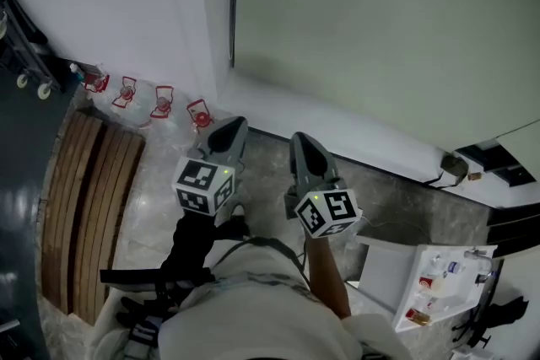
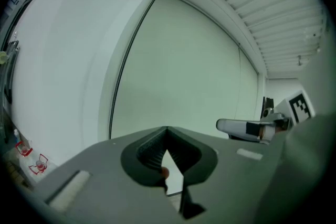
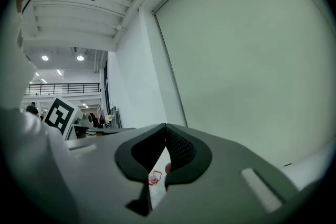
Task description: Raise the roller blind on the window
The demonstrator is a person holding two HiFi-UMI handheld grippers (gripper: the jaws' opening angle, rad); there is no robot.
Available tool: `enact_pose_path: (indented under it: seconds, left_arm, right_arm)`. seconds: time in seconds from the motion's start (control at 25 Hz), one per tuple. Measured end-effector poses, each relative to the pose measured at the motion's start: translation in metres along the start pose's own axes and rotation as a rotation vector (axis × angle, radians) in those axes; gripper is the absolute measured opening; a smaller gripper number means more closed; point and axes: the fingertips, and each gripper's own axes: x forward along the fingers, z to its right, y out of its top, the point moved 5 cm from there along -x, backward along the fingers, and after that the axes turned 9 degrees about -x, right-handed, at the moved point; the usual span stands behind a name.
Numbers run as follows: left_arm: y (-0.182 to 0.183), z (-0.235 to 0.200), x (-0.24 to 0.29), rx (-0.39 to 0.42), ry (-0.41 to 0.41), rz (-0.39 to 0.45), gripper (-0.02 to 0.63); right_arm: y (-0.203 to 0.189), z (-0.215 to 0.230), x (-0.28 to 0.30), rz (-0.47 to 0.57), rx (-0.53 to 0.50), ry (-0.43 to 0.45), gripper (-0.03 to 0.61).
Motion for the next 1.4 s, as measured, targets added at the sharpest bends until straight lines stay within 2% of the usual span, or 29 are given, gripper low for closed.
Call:
enact_pose_path:
  seconds: [0.16, 0.4, 0.72, 0.88, 1.12, 1.24, 1.4]
  left_arm:
    - [0.005, -0.023, 0.015, -0.004, 0.021, -0.013, -0.003]
    - [0.012, -0.053, 0.051, 0.005, 0.074, -0.017, -0.003]
    - [0.054, -0.095, 0.124, 0.003, 0.206, 0.061, -0.003]
    - [0.073, -0.103, 0.158, -0.018, 0.249, 0.108, -0.003]
    - [0.076, -0.127, 0.17, -0.048, 0.316, 0.113, -0.003]
    - [0.078, -0.14, 0.17, -0.066, 0.313, 0.119, -0.003]
    - [0.092, -0.151, 0.171, -0.06, 0.286, 0.133, -0.003]
  right_arm:
    - [-0.004, 0.001, 0.033, -0.023, 0.005, 0.035, 0.002]
    - [-0.01, 0.026, 0.09, -0.05, 0.024, 0.107, 0.002]
    - [0.013, 0.071, 0.203, -0.029, -0.008, 0.319, 0.002]
    - [0.034, 0.091, 0.252, -0.02, -0.043, 0.444, 0.003]
    - [0.084, 0.1, 0.34, 0.05, -0.127, 0.584, 0.003]
    - [0.12, 0.094, 0.388, 0.1, -0.192, 0.624, 0.026]
    - [0.179, 0.083, 0.455, 0.153, -0.275, 0.619, 0.07]
